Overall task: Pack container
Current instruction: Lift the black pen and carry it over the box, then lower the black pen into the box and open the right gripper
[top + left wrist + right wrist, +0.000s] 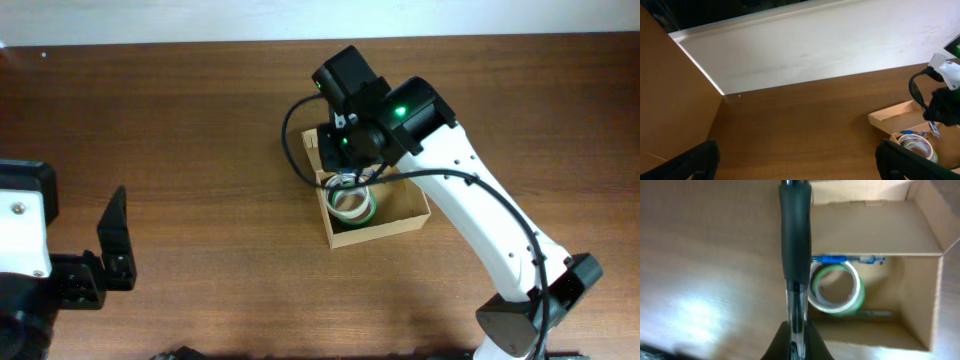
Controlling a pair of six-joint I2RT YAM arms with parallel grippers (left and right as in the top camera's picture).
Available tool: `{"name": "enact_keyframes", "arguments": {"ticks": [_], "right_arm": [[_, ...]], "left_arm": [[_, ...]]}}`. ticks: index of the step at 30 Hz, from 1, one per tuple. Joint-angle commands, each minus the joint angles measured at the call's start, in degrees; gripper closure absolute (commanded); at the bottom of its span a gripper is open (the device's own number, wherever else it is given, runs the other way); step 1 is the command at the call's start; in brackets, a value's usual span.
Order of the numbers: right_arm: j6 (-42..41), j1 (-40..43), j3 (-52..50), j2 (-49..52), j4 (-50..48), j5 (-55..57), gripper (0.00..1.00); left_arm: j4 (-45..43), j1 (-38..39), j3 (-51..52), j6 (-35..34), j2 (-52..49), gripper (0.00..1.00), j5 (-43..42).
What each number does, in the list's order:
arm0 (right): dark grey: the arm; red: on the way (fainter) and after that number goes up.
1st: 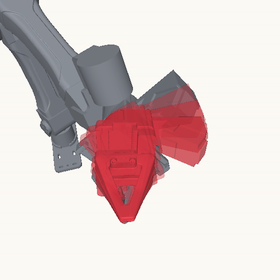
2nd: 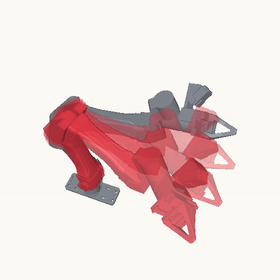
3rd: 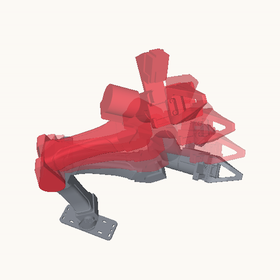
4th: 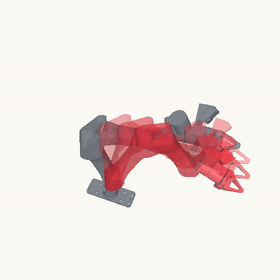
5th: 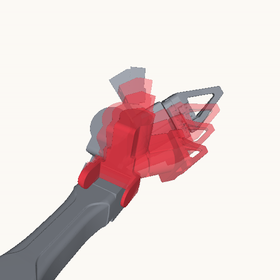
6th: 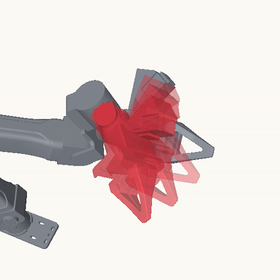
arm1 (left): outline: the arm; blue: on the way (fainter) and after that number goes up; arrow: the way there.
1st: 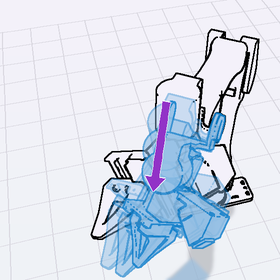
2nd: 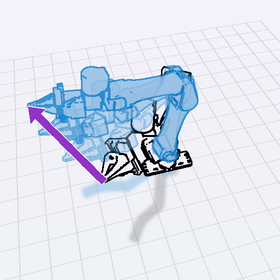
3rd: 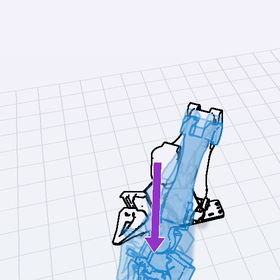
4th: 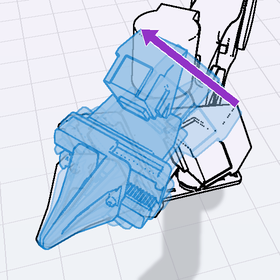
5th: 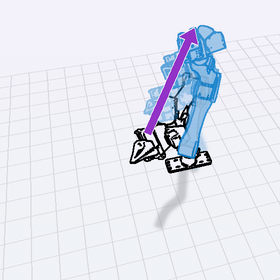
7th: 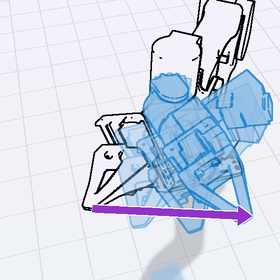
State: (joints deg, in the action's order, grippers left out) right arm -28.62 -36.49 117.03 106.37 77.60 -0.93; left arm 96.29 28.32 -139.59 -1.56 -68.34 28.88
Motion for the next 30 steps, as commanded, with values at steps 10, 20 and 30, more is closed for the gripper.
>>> {"name": "enact_keyframes", "arguments": {"ticks": [10, 20, 30], "right_arm": [[-45.9, -0.3, -9.1, 0.7, -1.0, 7.7, 0.96], [-63.8, -0.2, -24.4, 0.8, -6.2, 7.0, 0.96], [-74.1, -0.3, -32.0, 0.9, -11.7, 4.8, 0.96]], "left_arm": [[0.0, 0.0, 0.2, -0.2, 0.2, 0.01, -1.1], [0.0, 0.0, 0.2, -0.2, 0.2, 0.01, -1.7], [0.0, 0.0, 0.2, -0.2, 0.2, 0.01, -2.1]]}}
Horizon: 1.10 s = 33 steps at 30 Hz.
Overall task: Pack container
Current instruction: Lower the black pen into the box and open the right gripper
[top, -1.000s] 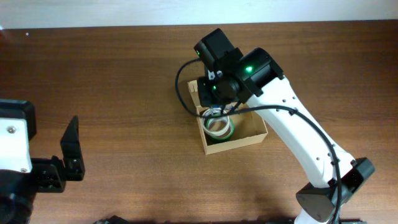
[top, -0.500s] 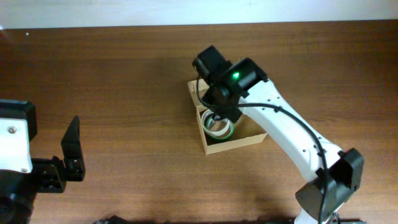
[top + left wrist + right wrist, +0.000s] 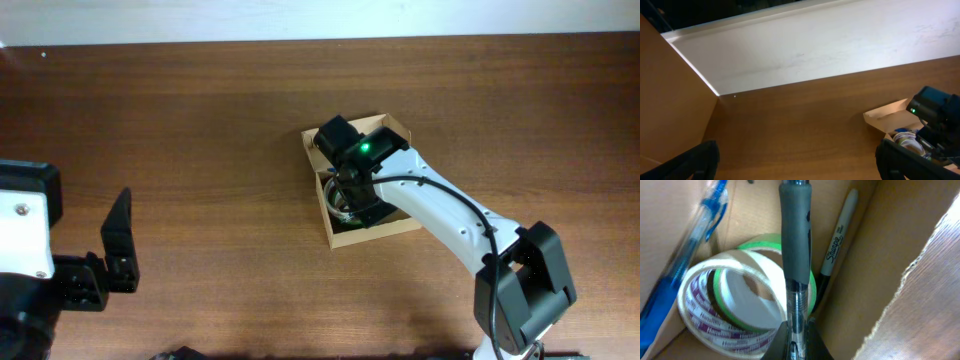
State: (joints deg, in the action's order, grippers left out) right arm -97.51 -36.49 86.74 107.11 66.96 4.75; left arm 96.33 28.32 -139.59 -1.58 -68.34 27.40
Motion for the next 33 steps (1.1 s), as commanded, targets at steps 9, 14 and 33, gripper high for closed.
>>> {"name": "enact_keyframes", "arguments": {"ticks": [9, 14, 33], "right_arm": [[-6.7, -0.2, -3.0, 0.1, -3.4, -2.2, 0.76], [-6.7, -0.2, -3.0, 0.1, -3.7, -2.2, 0.22], [20.5, -0.3, -3.0, 0.1, -8.9, -1.5, 0.01]], "left_arm": [[0.0, 0.0, 0.2, -0.2, 0.2, 0.01, -0.6], [0.0, 0.0, 0.2, -0.2, 0.2, 0.01, -0.6], [0.0, 0.0, 0.2, -0.2, 0.2, 0.01, -0.6]]}}
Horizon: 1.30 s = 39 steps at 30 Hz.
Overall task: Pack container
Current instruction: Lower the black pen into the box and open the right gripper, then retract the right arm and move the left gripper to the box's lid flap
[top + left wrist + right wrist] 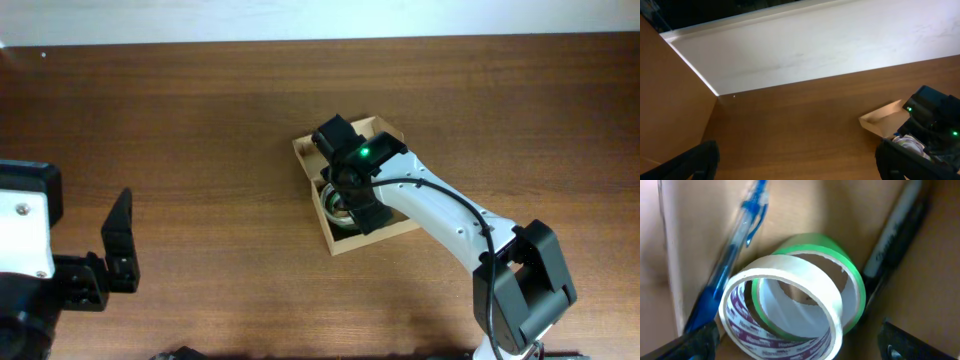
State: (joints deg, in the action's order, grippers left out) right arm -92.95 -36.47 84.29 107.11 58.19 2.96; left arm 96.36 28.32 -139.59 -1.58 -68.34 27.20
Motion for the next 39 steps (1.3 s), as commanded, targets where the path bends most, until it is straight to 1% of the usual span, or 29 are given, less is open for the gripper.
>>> {"name": "enact_keyframes", "arguments": {"ticks": [1, 2, 6, 8, 12, 18, 21, 23, 25, 27, 29, 30, 31, 32, 33, 34, 35, 37, 39], "right_arm": [[21.3, -0.3, -0.5, 0.1, -0.1, 0.3, 0.06], [25.5, -0.3, -0.5, 0.1, 0.0, 0.3, 0.08], [41.6, -0.3, -0.5, 0.1, 2.5, 0.3, 0.09], [48.6, -0.2, -0.5, 0.1, 4.6, 0.7, 0.14], [64.8, -0.2, -0.5, 0.1, 7.4, 2.3, 0.15], [82.6, -0.2, 0.9, 0.1, 8.3, 2.3, 0.14], [86.9, -0.2, 4.7, 0.0, 10.0, 2.8, 0.13], [87.2, -0.2, 9.2, -0.2, 11.4, 5.0, 0.12], [87.2, -0.2, 14.5, -0.3, 13.0, 6.7, 0.08], [88.3, -0.2, 20.3, -0.4, 15.1, 7.0, 0.01], [88.8, -0.2, 27.4, -0.4, 17.9, 7.8, 0.01], [89.0, -0.2, 30.6, -0.4, 19.3, 8.2, 0.03], [89.3, -0.1, 33.5, -0.4, 20.7, 8.4, 0.20], [89.4, 0.2, 37.3, -0.4, 22.8, 8.5, 0.49], [89.3, 0.4, 39.5, -0.4, 24.2, 8.5, 0.60], [89.3, 0.9, 42.6, -0.4, 26.3, 8.5, 0.76], [88.3, 2.0, 47.7, -0.4, 30.0, 8.5, 0.96], [87.5, 3.4, 52.8, -0.4, 33.9, 8.4, 0.96], [86.6, 5.0, 57.3, -0.4, 37.5, 8.3, 0.96]], "left_arm": [[0.0, 0.0, 0.2, -0.2, 0.2, 0.01, -0.4], [0.1, 0.0, 0.2, -0.2, 0.2, 0.01, -0.4], [0.3, 0.0, 0.3, -0.2, 0.2, 0.01, -0.4], [0.3, 0.0, 0.4, -0.1, 0.2, 0.01, -0.4], [0.3, 0.0, 1.0, -0.1, 0.2, 0.01, -0.4], [0.2, 0.0, 2.8, -0.1, 0.2, 0.01, 0.0], [0.1, 0.0, 4.9, -0.2, 0.2, 0.01, 1.6], [-0.3, 0.0, 6.8, -0.4, 0.2, 0.01, 2.2], [-0.9, 0.0, 9.2, -0.6, 0.2, 0.01, 2.6], [-1.4, 0.0, 11.7, -0.6, 0.2, 0.01, 2.6], [-2.1, 0.0, 14.3, -0.6, 0.2, 0.01, 2.6], [-2.6, 0.0, 15.5, -0.7, 0.2, 0.00, 2.5], [-3.0, 0.0, 16.7, -0.9, 0.2, 0.00, 2.4], [-3.7, 0.0, 18.4, -1.4, 0.2, 0.00, 2.1], [-4.0, 0.0, 19.3, -1.9, 0.2, 0.00, 2.1], [-4.5, 0.0, 21.0, -2.3, 0.2, 0.01, 2.0], [-5.3, 0.0, 24.0, -2.4, 0.2, 0.01, 1.0], [-7.0, 0.0, 28.1, -4.2, 0.0, 0.01, 0.1], [-8.7, 0.0, 32.2, -4.2, -0.6, 0.00, -1.6]]}}
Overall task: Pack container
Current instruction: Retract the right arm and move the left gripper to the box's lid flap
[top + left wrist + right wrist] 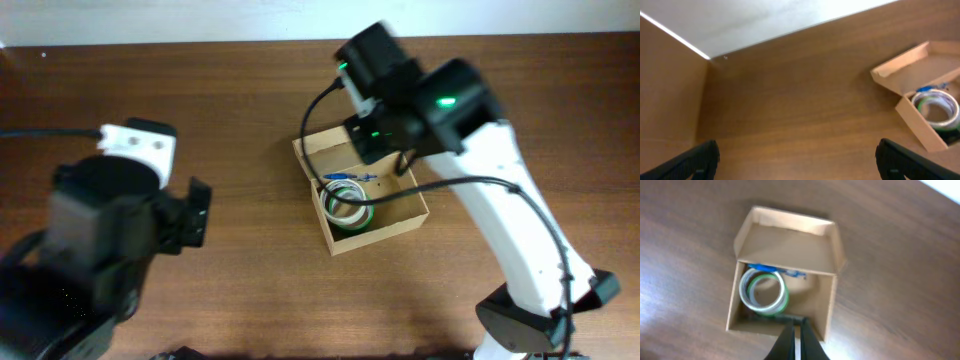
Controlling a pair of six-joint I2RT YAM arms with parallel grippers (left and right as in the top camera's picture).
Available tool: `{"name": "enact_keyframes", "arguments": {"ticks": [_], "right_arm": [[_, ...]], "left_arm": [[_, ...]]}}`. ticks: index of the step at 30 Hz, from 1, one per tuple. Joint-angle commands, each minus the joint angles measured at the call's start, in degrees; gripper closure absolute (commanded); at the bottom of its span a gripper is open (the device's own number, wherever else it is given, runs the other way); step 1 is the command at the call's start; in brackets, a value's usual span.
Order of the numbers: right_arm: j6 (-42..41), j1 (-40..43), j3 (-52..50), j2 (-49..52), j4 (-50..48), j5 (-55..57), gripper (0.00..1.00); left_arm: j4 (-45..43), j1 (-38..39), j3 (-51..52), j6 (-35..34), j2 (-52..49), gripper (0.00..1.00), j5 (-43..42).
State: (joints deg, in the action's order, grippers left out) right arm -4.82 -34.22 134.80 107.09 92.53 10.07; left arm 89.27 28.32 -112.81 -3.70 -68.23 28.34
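An open cardboard box (830, 305) stands on the wooden table, its lid flap (790, 236) folded back. Inside lie a white tape roll on a green one (764, 293), a blue pen (774, 271) and a dark marker (774, 317) along the near wall. My right gripper (796, 325) hangs high over the box's near edge, shut with nothing between its fingers. The left gripper (800, 157) is open, empty, over bare table left of the box (910, 62). Overhead, the box (415, 214) lies below the right arm, with the tape rolls (348, 208) showing.
A white wall strip (740, 20) runs along the table's far edge. My left arm's bulky body (110, 240) hovers over the table's left part. Brown tabletop (250, 280) lies between the left arm and the box.
My right gripper was open, low inside the box over the tape rolls; now it is shut and high above the box. The left arm has risen and shifted right, its camera looking down at the table.
First my right gripper held a grey-grip pen above the box's left edge. Then the pen was down inside the box beside the tape and marker. After that the gripper stood open in the box without the pen. Now it is shut, empty, high up.
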Motion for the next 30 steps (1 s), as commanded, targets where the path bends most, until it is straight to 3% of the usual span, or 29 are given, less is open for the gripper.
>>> {"name": "enact_keyframes", "arguments": {"ticks": [1, 7, 14, 20, 28, 30], "right_arm": [[-2.1, 3.6, 9.0, -0.4, 4.9, 1.2, 0.96], [-6.9, 7.8, 14.4, -5.1, 4.8, 3.5, 0.96], [-11.1, 13.2, 16.1, -12.9, 4.8, 20.8, 0.96], [-11.7, 20.7, 15.9, -17.3, 4.8, 17.3, 0.96], [-10.5, 23.5, 12.0, -17.5, 4.8, 15.5, 0.96], [-10.5, 23.5, 9.7, -17.5, 4.8, 15.8, 0.96]], "left_arm": [[-2.7, 0.0, 7.6, -2.1, -1.2, 0.01, -3.5], [-8.5, -0.1, 17.6, -2.1, -6.4, 0.00, -4.2], [-17.0, -5.1, 21.1, -2.1, -12.4, 0.00, -13.9], [-24.7, -10.0, 21.1, -2.1, -20.0, 0.05, -29.9], [-27.5, -10.2, 21.1, -2.1, -35.1, 0.11, -33.6], [-27.3, -10.2, 21.1, -2.1, -38.1, 0.17, -34.7]]}}
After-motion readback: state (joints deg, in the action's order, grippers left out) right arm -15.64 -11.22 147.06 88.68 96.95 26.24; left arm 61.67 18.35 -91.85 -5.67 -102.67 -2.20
